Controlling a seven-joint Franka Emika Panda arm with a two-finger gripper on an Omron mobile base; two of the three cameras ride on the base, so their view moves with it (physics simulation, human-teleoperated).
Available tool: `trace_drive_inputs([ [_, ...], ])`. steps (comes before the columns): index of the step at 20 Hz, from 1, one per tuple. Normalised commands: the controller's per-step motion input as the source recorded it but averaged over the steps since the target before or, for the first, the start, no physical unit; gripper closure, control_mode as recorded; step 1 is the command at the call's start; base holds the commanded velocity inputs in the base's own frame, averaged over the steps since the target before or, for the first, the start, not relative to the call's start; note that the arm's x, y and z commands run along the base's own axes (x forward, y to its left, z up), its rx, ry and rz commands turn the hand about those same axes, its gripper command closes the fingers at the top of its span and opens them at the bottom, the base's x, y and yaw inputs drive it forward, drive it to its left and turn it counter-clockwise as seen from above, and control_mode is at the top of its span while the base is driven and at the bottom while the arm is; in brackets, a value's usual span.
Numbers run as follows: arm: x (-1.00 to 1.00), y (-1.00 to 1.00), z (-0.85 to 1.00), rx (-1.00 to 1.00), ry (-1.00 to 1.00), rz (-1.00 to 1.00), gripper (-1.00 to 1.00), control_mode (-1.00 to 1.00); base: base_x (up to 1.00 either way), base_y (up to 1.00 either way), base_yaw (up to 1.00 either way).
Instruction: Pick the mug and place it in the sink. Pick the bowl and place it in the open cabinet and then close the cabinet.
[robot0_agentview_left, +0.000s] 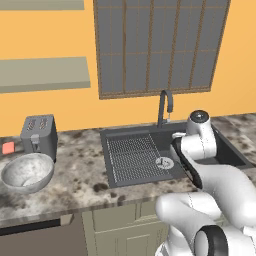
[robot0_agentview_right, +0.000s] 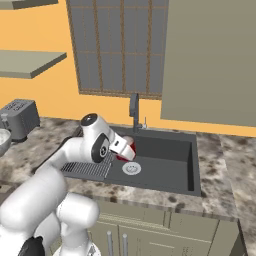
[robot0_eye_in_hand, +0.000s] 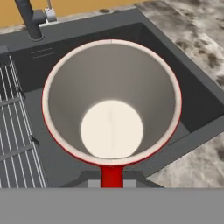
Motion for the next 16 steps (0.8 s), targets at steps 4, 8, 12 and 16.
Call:
trace_drive_inputs([
  [4,0.21,-0.18,-0.11,0.03,0.0,0.01,1.0,-1.0,0.0,0.0,0.0],
  [8,0.28,-0.25,-0.18,0.05,0.02,0.02,1.0,-1.0,0.0,0.0,0.0],
  [12,0.3,-0.3,-0.23,0.06,0.04,0.02,1.0,-1.0,0.0,0.0,0.0],
  [16,0.31,-0.17,-0.26,0.0,0.02,0.0,1.0,-1.0,0.0,0.0,0.0],
])
